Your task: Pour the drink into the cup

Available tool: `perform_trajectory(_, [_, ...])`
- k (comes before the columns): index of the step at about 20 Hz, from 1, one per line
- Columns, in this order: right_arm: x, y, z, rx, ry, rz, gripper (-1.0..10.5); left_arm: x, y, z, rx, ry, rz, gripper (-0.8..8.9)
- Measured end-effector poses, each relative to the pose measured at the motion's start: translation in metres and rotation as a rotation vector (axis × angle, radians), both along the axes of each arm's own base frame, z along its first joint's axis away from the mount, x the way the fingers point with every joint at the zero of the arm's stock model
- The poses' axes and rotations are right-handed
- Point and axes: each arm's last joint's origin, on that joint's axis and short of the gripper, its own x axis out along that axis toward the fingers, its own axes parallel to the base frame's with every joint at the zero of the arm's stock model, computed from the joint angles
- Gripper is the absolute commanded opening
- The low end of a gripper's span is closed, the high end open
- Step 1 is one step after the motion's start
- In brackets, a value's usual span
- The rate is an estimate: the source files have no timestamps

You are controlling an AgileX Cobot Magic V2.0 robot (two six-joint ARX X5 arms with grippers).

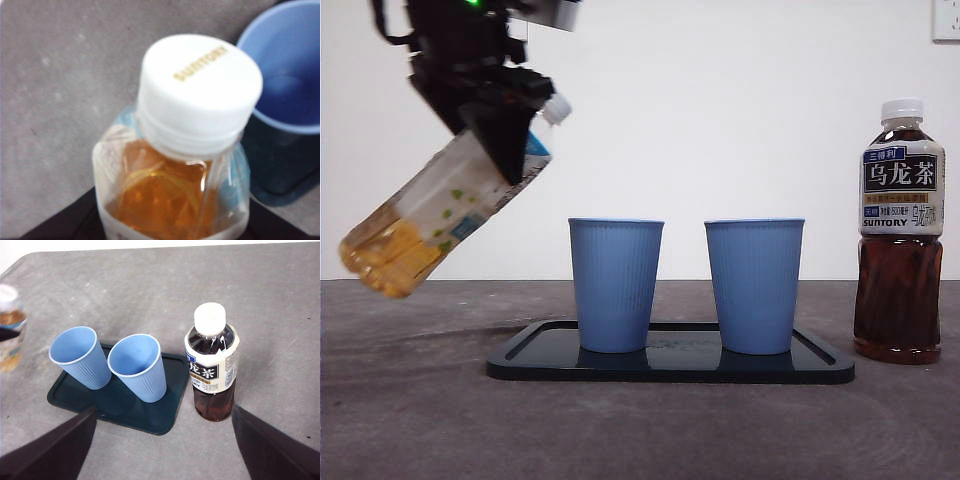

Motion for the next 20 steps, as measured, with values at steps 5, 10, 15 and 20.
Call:
perform_trajectory(5, [0.0, 0.0, 0.0, -0.004, -0.001, -0.005, 4.3, 0.003, -0.027, -0.008, 0.204, 0.006, -0.003, 2.07])
perform_trajectory(10, [0.0, 0.0, 0.001, -0.002, -0.01, -0.005, 4.3, -0.004, -0.048, -0.028, 0.429, -0.041, -0.004, 2.06])
perform_trajectory(15, [0.0, 0.0, 0.001, -0.002, -0.01, -0.005, 4.3, -0.011, -0.063, -0.036, 0.503, -0.058, -0.054, 2.07])
perform_trajectory(20, [0.0, 0.0, 0.001, -0.003, -0.01, -0.005, 4.3, -0.01, -0.064, -0.038, 0.551, -0.066, -0.068, 2.07])
